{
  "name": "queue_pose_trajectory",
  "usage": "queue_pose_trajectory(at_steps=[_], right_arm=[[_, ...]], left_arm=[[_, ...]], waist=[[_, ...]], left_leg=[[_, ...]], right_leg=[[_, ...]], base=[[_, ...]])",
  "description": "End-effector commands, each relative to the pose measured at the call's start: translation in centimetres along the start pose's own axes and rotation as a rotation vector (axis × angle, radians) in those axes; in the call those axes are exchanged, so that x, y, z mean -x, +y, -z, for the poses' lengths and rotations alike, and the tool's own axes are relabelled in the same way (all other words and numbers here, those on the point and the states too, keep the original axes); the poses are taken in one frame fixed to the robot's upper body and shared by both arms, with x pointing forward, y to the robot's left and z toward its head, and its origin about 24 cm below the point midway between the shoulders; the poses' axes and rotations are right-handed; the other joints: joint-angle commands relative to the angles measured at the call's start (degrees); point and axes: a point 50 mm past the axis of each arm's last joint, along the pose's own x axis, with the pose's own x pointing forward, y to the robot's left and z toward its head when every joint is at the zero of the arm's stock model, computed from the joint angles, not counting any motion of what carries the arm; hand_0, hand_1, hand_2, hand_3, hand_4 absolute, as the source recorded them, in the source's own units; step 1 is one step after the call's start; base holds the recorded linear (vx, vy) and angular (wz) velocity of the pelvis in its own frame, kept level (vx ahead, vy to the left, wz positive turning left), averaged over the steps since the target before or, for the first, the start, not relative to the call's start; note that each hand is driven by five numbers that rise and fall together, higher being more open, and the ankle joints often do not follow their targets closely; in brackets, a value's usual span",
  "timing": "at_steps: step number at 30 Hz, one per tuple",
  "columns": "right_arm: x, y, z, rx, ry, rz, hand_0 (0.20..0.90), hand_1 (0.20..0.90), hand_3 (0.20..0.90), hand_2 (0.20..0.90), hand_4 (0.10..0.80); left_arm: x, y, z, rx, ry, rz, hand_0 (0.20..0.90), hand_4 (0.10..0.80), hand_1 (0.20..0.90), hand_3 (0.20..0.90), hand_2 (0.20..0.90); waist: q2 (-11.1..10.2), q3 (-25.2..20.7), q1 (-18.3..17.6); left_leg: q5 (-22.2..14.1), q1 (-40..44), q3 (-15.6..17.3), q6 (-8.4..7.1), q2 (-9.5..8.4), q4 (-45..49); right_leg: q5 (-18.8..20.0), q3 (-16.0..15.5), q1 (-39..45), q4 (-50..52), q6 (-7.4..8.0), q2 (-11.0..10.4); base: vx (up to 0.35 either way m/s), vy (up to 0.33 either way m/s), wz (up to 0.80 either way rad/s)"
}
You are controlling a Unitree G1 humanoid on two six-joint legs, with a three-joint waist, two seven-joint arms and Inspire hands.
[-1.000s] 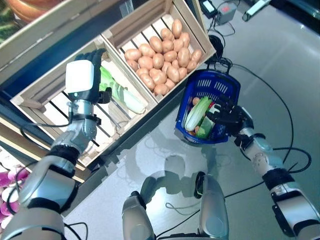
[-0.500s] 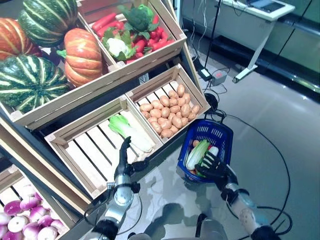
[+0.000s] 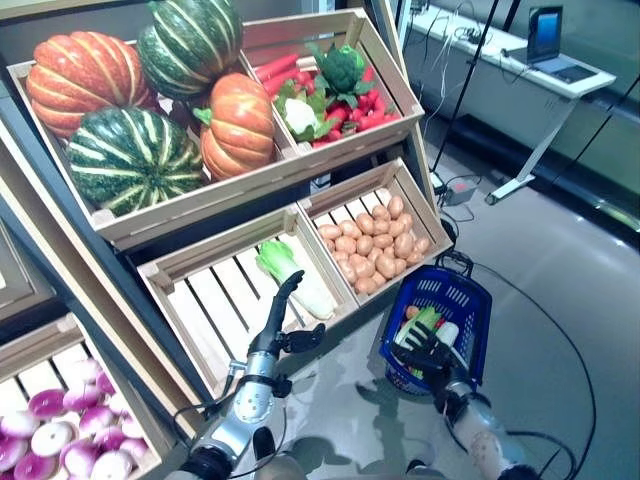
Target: Put vegetables into the basket
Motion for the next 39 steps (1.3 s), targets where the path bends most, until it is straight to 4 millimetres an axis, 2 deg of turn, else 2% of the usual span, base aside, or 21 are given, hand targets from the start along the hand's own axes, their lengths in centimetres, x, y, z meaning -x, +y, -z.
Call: queue_pose_trajectory(at_steps=[1,3,4,5,7,8,10,11,13,14,16,18,19,21,24,27,29,33,34,38,39], right_arm=[[-1.4,2.4,-6.2,-0.079,-0.283,-0.078,0.9,0.9,0.9,0.9,0.8],[-1.5,2.5,-6.0,-0.094,-0.281,-0.066,0.9,0.9,0.9,0.9,0.8],[-1.3,2.4,-5.2,-0.115,-0.265,-0.06,0.9,0.9,0.9,0.9,0.8],[-1.2,2.4,-5.1,-0.115,-0.264,-0.059,0.9,0.9,0.9,0.9,0.8],[-1.0,2.4,-4.5,-0.12,-0.244,-0.052,0.9,0.9,0.9,0.9,0.8],[-0.8,2.4,-4.2,-0.116,-0.234,-0.048,0.9,0.9,0.9,0.9,0.8],[-0.8,2.4,-4.0,-0.102,-0.223,-0.055,0.9,0.9,0.9,0.9,0.8],[-0.9,2.5,-4.0,-0.094,-0.219,-0.063,0.9,0.9,0.9,0.9,0.8],[-1.5,2.7,-4.9,-0.066,-0.231,-0.091,0.9,0.9,0.9,0.9,0.8],[-1.8,2.7,-5.2,-0.054,-0.235,-0.094,0.9,0.9,0.9,0.9,0.8],[-2.4,2.6,-6.6,-0.071,-0.261,-0.068,0.9,0.9,0.9,0.9,0.8],[-2.3,2.8,-6.9,-0.064,-0.283,-0.087,0.9,0.9,0.9,0.9,0.8],[-2.1,2.8,-7.1,-0.052,-0.293,-0.084,0.9,0.9,0.9,0.9,0.8],[-2.0,2.4,-7.2,-0.046,-0.291,-0.064,0.9,0.9,0.9,0.9,0.8],[-1.9,2.0,-7.5,-0.025,-0.298,-0.059,0.9,0.9,0.9,0.9,0.8],[-1.8,1.9,-7.5,0.012,-0.29,-0.064,0.9,0.9,0.9,0.9,0.8],[-1.5,1.5,-7.6,0.031,-0.294,-0.053,0.9,0.9,0.9,0.9,0.8],[-1.8,1.3,-8.6,0.032,-0.324,-0.035,0.9,0.9,0.9,0.9,0.8],[-1.9,0.9,-8.8,0.021,-0.316,-0.003,0.9,0.9,0.9,0.9,0.8],[-1.6,-0.2,-8.3,0.023,-0.289,0.033,0.9,0.9,0.9,0.9,0.8],[-1.4,-0.6,-8.1,0.029,-0.275,0.048,0.9,0.9,0.9,0.9,0.8]], left_arm=[[-3.5,1.3,-5.9,0.0,-0.306,-0.024,0.9,0.8,0.9,0.9,0.9],[-3.7,1.1,-5.7,-0.012,-0.292,0.004,0.9,0.8,0.9,0.9,0.9],[-3.6,0.8,-5.5,-0.037,-0.279,0.043,0.9,0.8,0.9,0.9,0.9],[-3.6,0.8,-5.4,-0.038,-0.278,0.046,0.9,0.8,0.9,0.9,0.9],[-3.1,0.6,-5.1,-0.058,-0.269,0.078,0.9,0.8,0.9,0.9,0.9],[-2.9,0.6,-5.0,-0.066,-0.271,0.09,0.9,0.8,0.9,0.9,0.9],[-2.9,0.9,-5.3,-0.072,-0.281,0.084,0.9,0.8,0.9,0.9,0.9],[-3.0,1.0,-5.5,-0.076,-0.287,0.073,0.9,0.8,0.9,0.9,0.9],[-3.7,1.6,-6.5,-0.083,-0.325,0.031,0.9,0.8,0.9,0.9,0.9],[-3.9,1.7,-6.8,-0.084,-0.336,0.023,0.9,0.8,0.9,0.9,0.9],[-4.4,1.0,-7.2,-0.081,-0.361,0.03,0.9,0.8,0.9,0.9,0.9],[-4.0,0.9,-7.2,-0.07,-0.365,0.029,0.9,0.8,0.9,0.9,0.9],[-3.3,0.9,-6.8,-0.083,-0.37,0.032,0.9,0.8,0.9,0.9,0.9],[-2.8,0.9,-6.4,-0.09,-0.36,0.035,0.9,0.8,0.9,0.9,0.9],[-2.4,1.0,-5.8,-0.087,-0.337,0.018,0.9,0.8,0.9,0.9,0.9],[-1.9,1.1,-5.5,-0.115,-0.345,-0.02,0.9,0.8,0.9,0.9,0.9],[-1.6,1.0,-5.5,-0.171,-0.366,-0.031,0.9,0.8,0.9,0.9,0.9],[-2.7,1.1,-5.8,-0.343,-0.401,-0.056,0.9,0.8,0.9,0.9,0.9],[-3.3,1.5,-5.2,-0.463,-0.388,-0.057,0.9,0.8,0.9,0.9,0.9],[-3.8,4.5,-2.3,-0.811,-0.3,-0.02,0.9,0.8,0.9,0.9,0.9],[-4.0,6.0,-1.5,-0.912,-0.255,-0.007,0.9,0.8,0.9,0.9,0.9]], waist=[[3.3,1.7,1.2],[3.3,1.4,1.2],[3.7,1.6,0.3],[3.9,1.5,0.3],[4.5,1.8,-0.8],[4.8,1.9,-1.5],[4.7,2.2,-2.5],[4.5,2.5,-2.8],[4.0,3.8,-3.3],[4.1,3.9,-3.2],[4.3,3.3,-3.2],[4.1,2.9,-3.0],[4.0,1.9,-2.9],[4.0,1.1,-3.1],[4.3,0.1,-3.8],[3.9,0.4,-4.0],[4.2,1.3,-3.7],[5.5,2.0,-3.4],[5.7,1.5,-3.7],[6.2,0.1,-5.3],[6.5,-0.1,-6.0]], left_leg=[[-1.1,-1.9,-4.6,-2.1,2.36,-1.8],[-2.3,-1.4,-4.9,-0.6,0.43,-2.0],[-3.9,0.6,-3.9,0.8,-0.99,-2.0],[-4.0,0.7,-3.7,0.91,-0.97,-2.0],[-4.8,3.4,-3.2,1.42,-1.46,-3.4],[-5.0,4.9,-2.9,1.49,-1.66,-4.5],[-5.1,6.2,-2.6,0.88,-1.65,-5.2],[-5.1,6.6,-2.6,0.19,-1.55,-5.3],[-5.7,7.3,-2.1,-1.99,-0.44,-5.5],[-5.7,7.0,-2.1,-2.16,-0.06,-5.6],[-4.8,6.0,-3.1,-2.34,1.06,-5.3],[-4.4,6.7,-2.4,-2.73,1.69,-5.3],[-3.8,7.5,-1.3,-3.46,2.92,-5.4],[-3.7,7.9,-1.3,-3.66,3.37,-5.4],[-3.9,8.5,-0.8,-4.08,4.01,-4.4],[-5.2,5.5,-1.8,-4.46,3.82,5.5],[-4.8,2.4,-3.9,-4.94,3.39,9.0],[-3.4,4.0,-3.7,-5.21,2.96,-0.5],[-3.8,5.0,-3.5,-5.08,2.42,-1.9],[-3.8,8.3,-1.2,-4.83,2.21,-4.5],[-4.2,8.8,-1.1,-4.69,1.96,-4.5]], right_leg=[[2.3,1.3,4.4,6.9,3.64,-4.1],[4.5,2.0,3.0,11.2,3.72,-5.3],[6.9,3.4,-1.6,20.1,3.45,-6.5],[7.3,3.6,-2.4,20.6,3.37,-6.5],[6.8,5.2,-6.3,24.1,2.64,-4.6],[5.9,5.4,-7.8,23.6,2.1,-2.3],[5.0,4.3,-9.2,18.4,1.19,0.8],[6.2,3.5,-10.1,15.0,1.12,0.3],[10.6,0.4,-12.1,2.5,2.35,-1.1],[10.7,0.4,-11.9,1.4,2.46,-1.0],[8.2,3.5,-10.3,0.8,1.8,1.5],[8.0,1.9,-8.9,-0.4,1.75,1.8],[7.2,0.3,-6.6,-2.6,1.67,3.0],[7.0,1.0,-5.3,-4.3,1.32,4.2],[6.1,2.4,-4.1,-5.7,0.0,6.2],[5.5,4.0,-3.8,-5.9,-2.03,7.5],[5.2,4.3,-3.2,-6.0,-2.34,7.6],[4.7,3.1,-2.8,-6.0,-0.9,6.4],[4.6,2.3,-2.5,-6.0,-0.44,5.7],[4.4,0.9,-1.4,-5.5,0.48,4.4],[4.2,1.1,-1.3,-5.0,0.78,4.1]], base=[[0.317,0.306,0.23],[0.307,0.297,0.16],[0.243,0.219,-0.02],[0.3,0.224,-0.06],[0.214,0.07,-0.08],[0.201,-0.017,-0.06],[0.169,-0.12,0.05],[0.105,-0.281,0.0],[0.031,-0.269,-0.06],[-0.017,-0.195,0.02],[0.07,-0.207,0.35],[0.174,-0.153,0.54],[0.209,-0.187,0.14],[0.174,-0.155,-0.19],[0.126,-0.144,-0.22],[0.063,-0.115,-0.08],[0.034,0.005,-0.1],[0.032,0.118,0.05],[0.07,0.081,0.04],[0.16,0.115,-0.01],[0.14,0.127,-0.11]])
